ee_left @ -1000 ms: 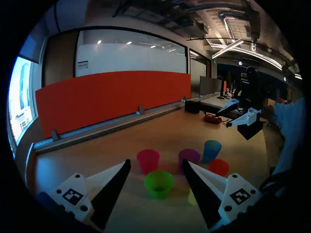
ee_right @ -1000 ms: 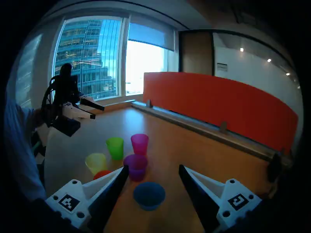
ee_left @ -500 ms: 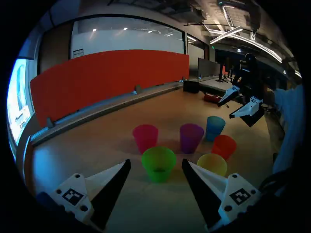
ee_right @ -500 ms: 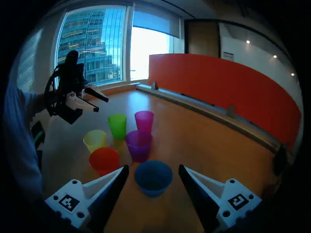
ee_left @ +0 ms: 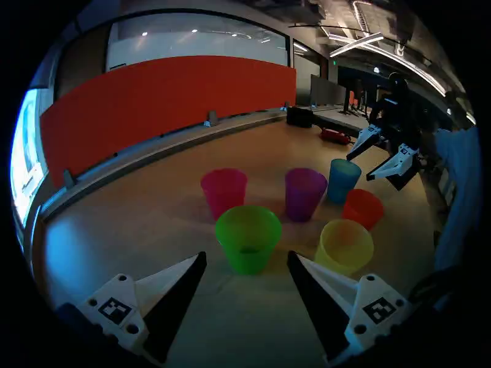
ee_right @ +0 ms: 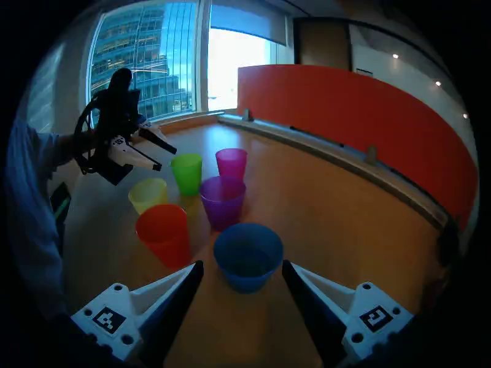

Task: Pour water

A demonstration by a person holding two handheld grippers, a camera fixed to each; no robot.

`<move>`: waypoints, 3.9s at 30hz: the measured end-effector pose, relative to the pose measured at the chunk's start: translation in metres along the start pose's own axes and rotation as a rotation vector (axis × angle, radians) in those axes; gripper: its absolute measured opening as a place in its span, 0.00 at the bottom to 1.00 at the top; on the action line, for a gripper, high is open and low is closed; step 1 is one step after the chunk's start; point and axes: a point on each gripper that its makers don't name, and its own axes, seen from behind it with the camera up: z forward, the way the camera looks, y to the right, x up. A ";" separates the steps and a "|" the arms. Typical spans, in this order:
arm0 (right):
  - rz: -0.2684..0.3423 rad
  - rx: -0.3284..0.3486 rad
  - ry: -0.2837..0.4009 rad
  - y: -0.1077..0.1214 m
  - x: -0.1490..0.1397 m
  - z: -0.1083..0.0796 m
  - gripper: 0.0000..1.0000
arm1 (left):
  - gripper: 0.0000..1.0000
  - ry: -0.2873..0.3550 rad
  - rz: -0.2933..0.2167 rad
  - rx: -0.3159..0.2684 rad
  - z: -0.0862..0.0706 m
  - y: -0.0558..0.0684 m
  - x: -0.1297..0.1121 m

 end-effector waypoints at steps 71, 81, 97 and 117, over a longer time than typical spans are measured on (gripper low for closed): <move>-0.044 -0.033 0.024 0.008 0.006 0.037 0.91 | 0.86 0.007 0.022 -0.030 0.029 -0.001 0.025; -0.006 -0.059 0.139 0.010 0.044 0.016 0.91 | 0.86 0.102 -0.006 -0.005 0.007 0.002 0.053; -0.032 -0.090 0.325 0.004 0.127 -0.028 0.91 | 0.86 0.271 0.018 0.026 -0.037 0.018 0.114; -0.040 -0.075 0.458 -0.011 0.196 -0.077 0.91 | 0.85 0.423 0.027 0.003 -0.078 0.059 0.170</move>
